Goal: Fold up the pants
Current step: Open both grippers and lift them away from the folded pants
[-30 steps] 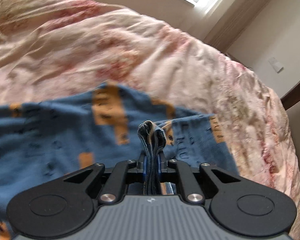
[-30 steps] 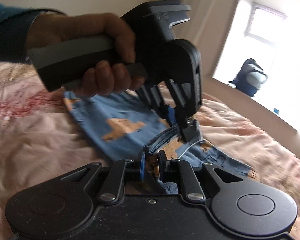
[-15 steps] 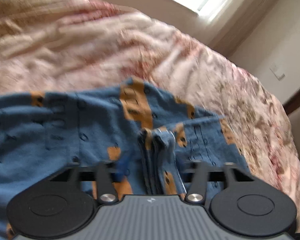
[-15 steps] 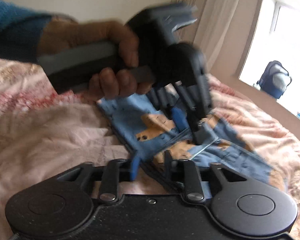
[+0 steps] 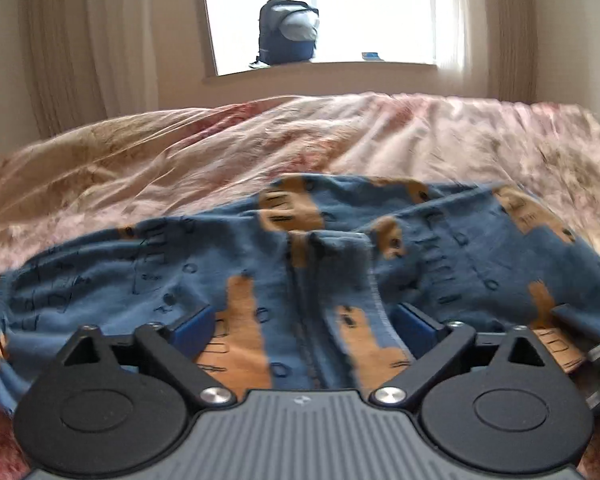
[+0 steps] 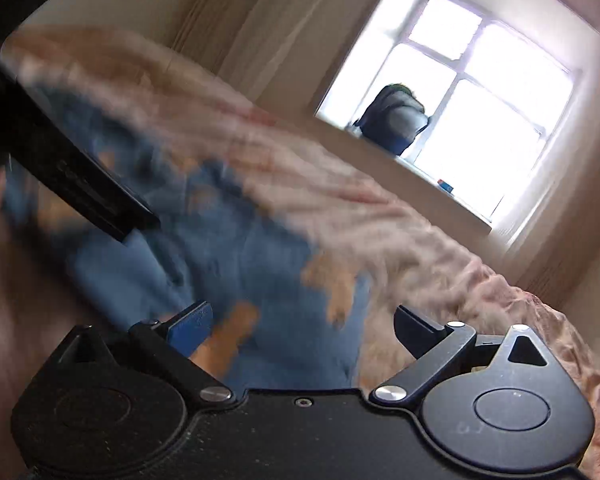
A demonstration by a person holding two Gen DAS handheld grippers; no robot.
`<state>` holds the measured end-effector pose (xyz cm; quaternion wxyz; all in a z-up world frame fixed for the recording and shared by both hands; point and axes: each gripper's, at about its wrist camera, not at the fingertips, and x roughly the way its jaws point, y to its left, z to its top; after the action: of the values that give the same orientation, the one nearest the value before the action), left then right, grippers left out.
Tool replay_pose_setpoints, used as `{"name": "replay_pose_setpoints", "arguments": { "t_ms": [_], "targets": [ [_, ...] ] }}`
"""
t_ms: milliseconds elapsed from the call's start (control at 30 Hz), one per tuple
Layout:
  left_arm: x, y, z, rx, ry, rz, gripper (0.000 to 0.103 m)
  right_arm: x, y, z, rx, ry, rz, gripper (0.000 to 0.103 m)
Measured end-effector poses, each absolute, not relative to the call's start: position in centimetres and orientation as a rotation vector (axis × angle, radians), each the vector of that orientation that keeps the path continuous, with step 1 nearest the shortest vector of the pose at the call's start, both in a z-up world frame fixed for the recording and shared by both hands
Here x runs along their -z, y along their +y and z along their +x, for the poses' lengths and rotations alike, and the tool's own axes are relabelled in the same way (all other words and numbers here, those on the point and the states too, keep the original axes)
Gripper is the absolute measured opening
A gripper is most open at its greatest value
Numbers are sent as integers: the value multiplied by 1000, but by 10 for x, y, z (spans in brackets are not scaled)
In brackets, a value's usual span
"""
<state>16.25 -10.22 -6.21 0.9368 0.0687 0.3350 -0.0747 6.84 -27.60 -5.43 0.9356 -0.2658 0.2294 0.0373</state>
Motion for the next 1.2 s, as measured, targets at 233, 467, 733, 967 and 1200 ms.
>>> {"name": "replay_pose_setpoints", "arguments": {
  "t_ms": [233, 467, 733, 967, 1200],
  "targets": [
    [57, -83, 160, 198, 687, 91, 101, 55, -365, 58, 191, 487, -505, 99],
    [30, -86, 182, 133, 642, 11, 103, 23, -326, 91, -54, 344, -520, 102],
    [65, -73, 206, 99, 689, -5, 103, 68, -305, 166, -144, 381, -634, 102],
    [47, -69, 190, 96, 683, -35, 103, 39, -372, 155, 137, 440, -434, 91],
    [60, -74, 138, 165, 676, 70, 103, 72, -296, 70, -59, 440, -586, 102]
  ]
}}
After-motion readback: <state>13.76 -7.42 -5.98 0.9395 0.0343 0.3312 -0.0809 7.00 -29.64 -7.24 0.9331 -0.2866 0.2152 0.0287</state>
